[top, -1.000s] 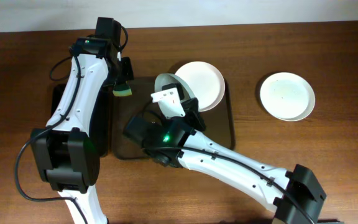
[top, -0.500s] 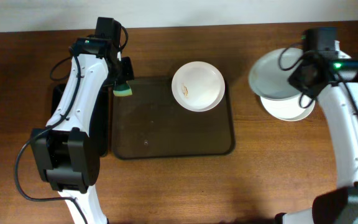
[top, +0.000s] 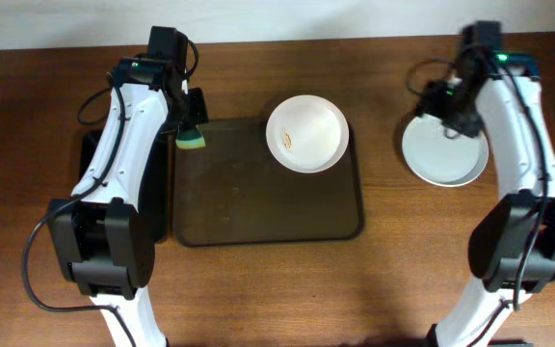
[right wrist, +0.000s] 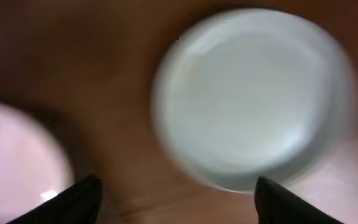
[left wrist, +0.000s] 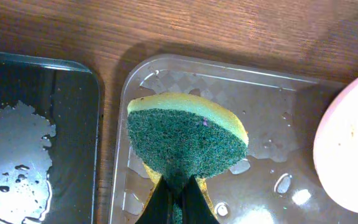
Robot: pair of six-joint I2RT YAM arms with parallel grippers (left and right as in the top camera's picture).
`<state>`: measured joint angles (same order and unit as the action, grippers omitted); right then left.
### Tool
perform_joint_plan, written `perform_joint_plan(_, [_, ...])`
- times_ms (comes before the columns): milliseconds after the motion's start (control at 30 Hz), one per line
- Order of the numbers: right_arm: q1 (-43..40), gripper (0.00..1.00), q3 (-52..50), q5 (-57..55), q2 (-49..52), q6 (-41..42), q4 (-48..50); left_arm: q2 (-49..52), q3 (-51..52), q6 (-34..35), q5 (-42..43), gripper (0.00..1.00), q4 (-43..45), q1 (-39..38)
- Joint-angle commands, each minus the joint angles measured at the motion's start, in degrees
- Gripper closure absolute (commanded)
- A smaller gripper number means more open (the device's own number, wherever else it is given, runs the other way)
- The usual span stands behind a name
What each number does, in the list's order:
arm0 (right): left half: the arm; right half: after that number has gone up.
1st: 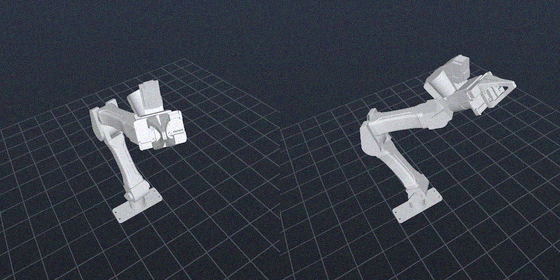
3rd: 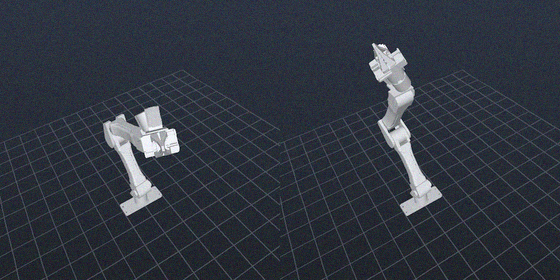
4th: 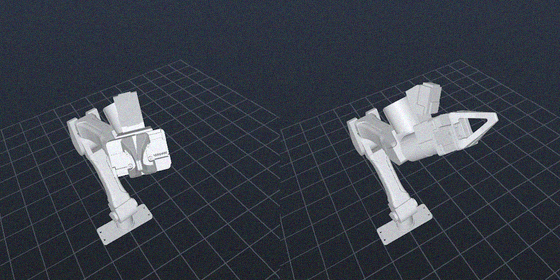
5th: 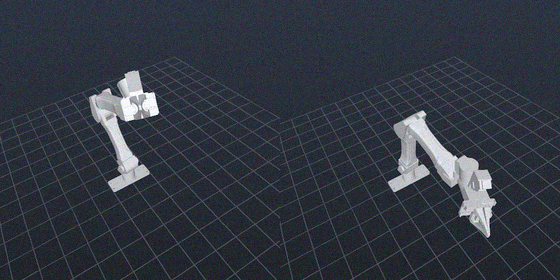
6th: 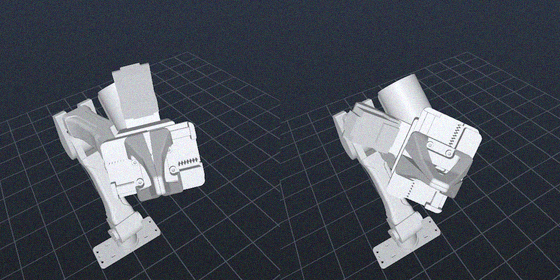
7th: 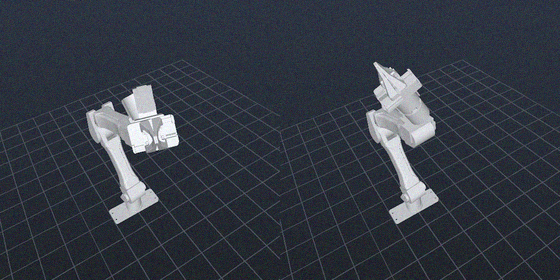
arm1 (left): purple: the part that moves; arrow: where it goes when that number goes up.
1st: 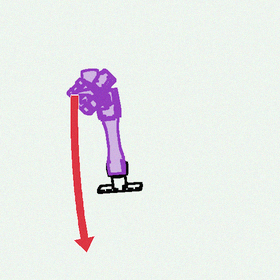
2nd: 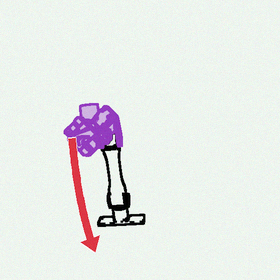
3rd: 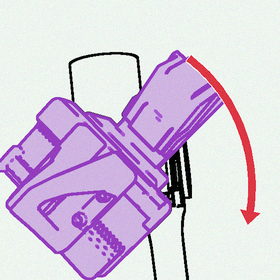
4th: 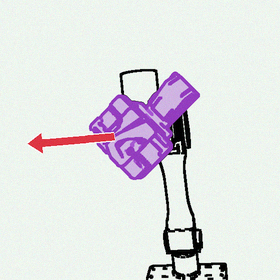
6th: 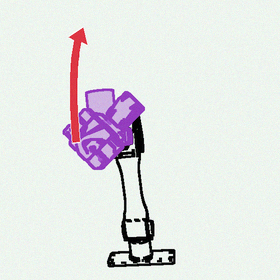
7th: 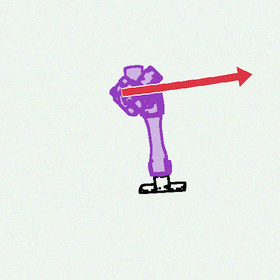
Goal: Clean dirty plates on tray and stack at the side
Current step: 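Lift the pale blue plate and stack it on the right plate, then grasp the pink-tinted plate rim with the right gripper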
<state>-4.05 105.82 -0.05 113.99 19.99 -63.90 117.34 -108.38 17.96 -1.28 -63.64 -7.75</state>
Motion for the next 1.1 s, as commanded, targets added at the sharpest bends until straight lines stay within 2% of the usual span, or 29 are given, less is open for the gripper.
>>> perform_joint_plan(0, [8.98, 0.24, 0.11, 3.76, 2.51, -1.99, 3.23, -0.04, -0.42, -0.66, 1.77, 0.99, 0.83, -0.07])
perform_joint_plan(100, [15.43, 0.43, 0.11, 2.38, 9.99, -1.99, 5.73, -0.04, -0.42, -0.66, 1.77, 0.99, 0.83, -0.09])
perform_joint_plan(233, [17.18, 0.48, 0.11, 2.58, 14.8, -7.5, 8.55, -0.04, -0.42, -0.66, 1.75, 0.99, 1.01, -0.07])
perform_joint_plan(300, [17.55, 0.53, 0.11, 2.4, 16.02, -8.2, 9.18, -0.04, -0.42, -0.66, 1.77, 0.99, 1.01, -0.07])
perform_joint_plan(333, [17.59, 0.58, 0.11, 2.43, 16.33, -8.2, 9.31, -0.04, -0.42, -0.66, 1.77, 0.99, 1.01, -0.07])
perform_joint_plan(400, [17.59, 0.77, 0.11, 2.43, 16.37, -8.2, 9.22, -0.04, -0.42, -0.66, 1.77, 0.99, 1.05, -0.07])
perform_joint_plan(433, [17.59, 0.8, 0.11, 2.45, 16.37, -8.15, 8.85, -0.04, -0.42, -0.66, 1.77, 0.99, 1.01, -0.07])
perform_joint_plan(667, [19.87, 0.85, 0.11, 4.11, 17.27, 3.1, 3.19, -0.04, -0.42, -0.68, 1.73, 0.99, 1.22, -1.36])
perform_joint_plan(800, [25.92, 0.96, 0.11, 3.96, 19.15, 9.7, 0.37, -0.04, -0.42, -0.7, 1.55, 0.99, 0.15, -1.46])
perform_joint_plan(900, [29.77, 0.96, 0.11, 4.46, 19.12, 12.04, -4.37, -0.02, -0.42, -0.7, 1.55, 0.99, 0.11, -1.46])
perform_joint_plan(967, [31.43, 0.96, 0.28, 5.86, 18.8, 12.04, -4.22, -0.04, -0.42, -0.7, 1.55, 0.99, 0.11, -1.46])
perform_joint_plan(1000, [31.32, 0.87, 0.28, 5.84, 18.56, 11.74, -3.06, -0.02, -0.42, -0.7, 1.55, 0.99, 0.11, -1.46])
perform_joint_plan(1033, [30.51, 0.7, 0.28, 5.86, 18.49, 7.78, -0.15, -0.04, -0.42, -0.7, 1.55, 0.99, 0.11, -1.46])
perform_joint_plan(1067, [30.08, 0.65, 0.26, 5.86, 18.49, 3.19, 2.16, -0.04, -0.42, -0.7, 1.55, 0.99, 0.11, -1.46])
